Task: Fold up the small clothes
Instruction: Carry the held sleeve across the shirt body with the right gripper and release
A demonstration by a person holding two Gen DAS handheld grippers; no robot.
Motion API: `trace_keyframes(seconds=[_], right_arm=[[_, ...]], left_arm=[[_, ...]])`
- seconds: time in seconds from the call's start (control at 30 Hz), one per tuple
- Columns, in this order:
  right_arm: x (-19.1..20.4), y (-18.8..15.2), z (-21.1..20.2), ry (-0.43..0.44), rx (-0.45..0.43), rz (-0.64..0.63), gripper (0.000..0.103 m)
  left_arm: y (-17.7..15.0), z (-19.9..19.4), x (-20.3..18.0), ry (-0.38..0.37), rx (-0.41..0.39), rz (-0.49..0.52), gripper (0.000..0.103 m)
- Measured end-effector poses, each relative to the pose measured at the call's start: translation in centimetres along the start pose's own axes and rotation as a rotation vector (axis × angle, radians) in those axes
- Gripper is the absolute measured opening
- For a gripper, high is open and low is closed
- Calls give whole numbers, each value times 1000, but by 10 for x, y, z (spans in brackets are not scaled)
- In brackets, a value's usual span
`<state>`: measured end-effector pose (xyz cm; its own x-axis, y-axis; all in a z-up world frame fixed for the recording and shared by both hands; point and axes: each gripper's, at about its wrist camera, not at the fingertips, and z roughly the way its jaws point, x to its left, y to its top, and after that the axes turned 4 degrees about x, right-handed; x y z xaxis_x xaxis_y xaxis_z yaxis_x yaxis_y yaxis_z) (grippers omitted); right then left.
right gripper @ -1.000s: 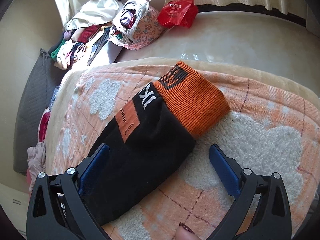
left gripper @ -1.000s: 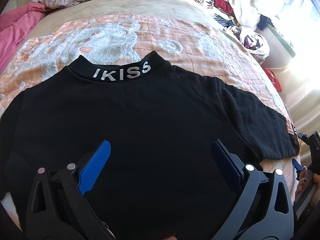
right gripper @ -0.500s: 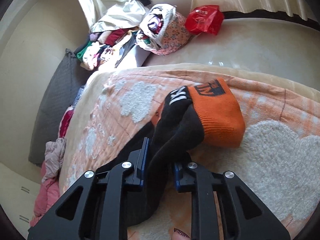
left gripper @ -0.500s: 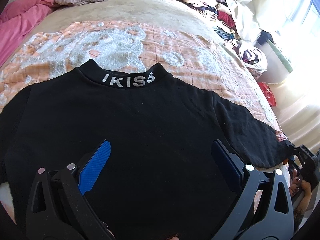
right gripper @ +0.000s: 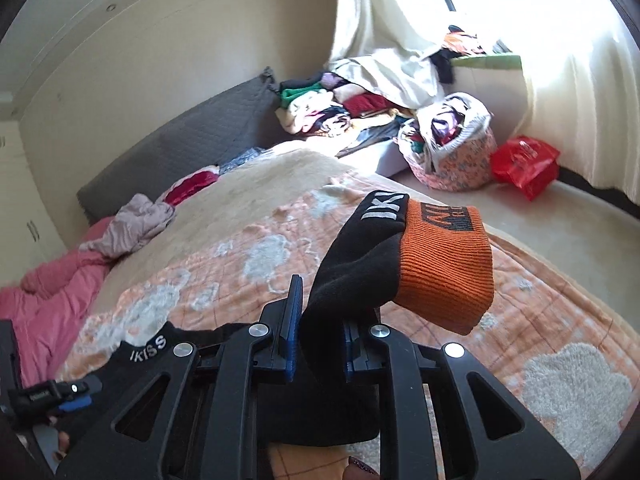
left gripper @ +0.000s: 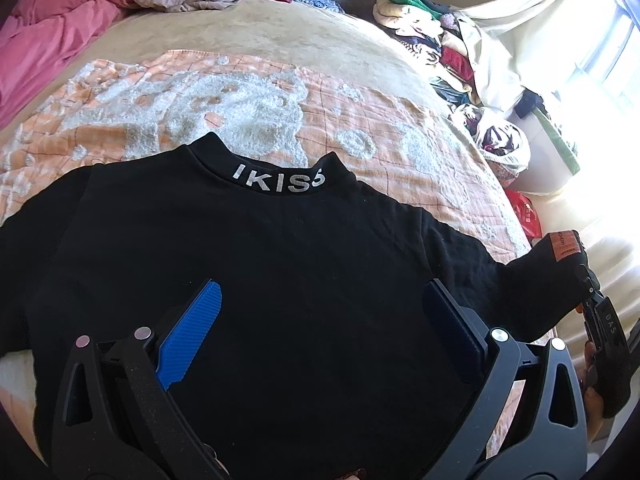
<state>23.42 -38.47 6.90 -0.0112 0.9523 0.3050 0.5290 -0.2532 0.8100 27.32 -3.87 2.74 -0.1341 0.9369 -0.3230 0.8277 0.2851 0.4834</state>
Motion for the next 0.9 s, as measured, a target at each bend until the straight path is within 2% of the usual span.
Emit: trace_keyframes(seconds=[0.27, 0.47, 0.5, 0.57, 0.63, 0.8, 0.9], right_arm=[[71, -33, 20, 34, 91, -300, 15], [109, -62, 40, 96, 201, -454, 19], [113, -66, 41, 117, 221, -463, 20], [117, -70, 43, 192, 272, -444, 39], [119, -70, 42, 251, 297, -419, 47], [108, -58, 35, 310, 308, -337, 56], [95, -50, 33, 264, 298, -289, 57]], left_arm=[[3, -3, 15, -22, -3, -41, 94], [2, 0, 27, -57, 13, -76, 94], [2, 2, 29, -67, 20, -85, 94], [0, 5, 34, -83, 29, -103, 94], [-1, 7, 38, -92, 39, -118, 94], [-7, 15, 43, -150, 70, -147, 94], [-12, 21, 34, -185, 99, -122, 94]])
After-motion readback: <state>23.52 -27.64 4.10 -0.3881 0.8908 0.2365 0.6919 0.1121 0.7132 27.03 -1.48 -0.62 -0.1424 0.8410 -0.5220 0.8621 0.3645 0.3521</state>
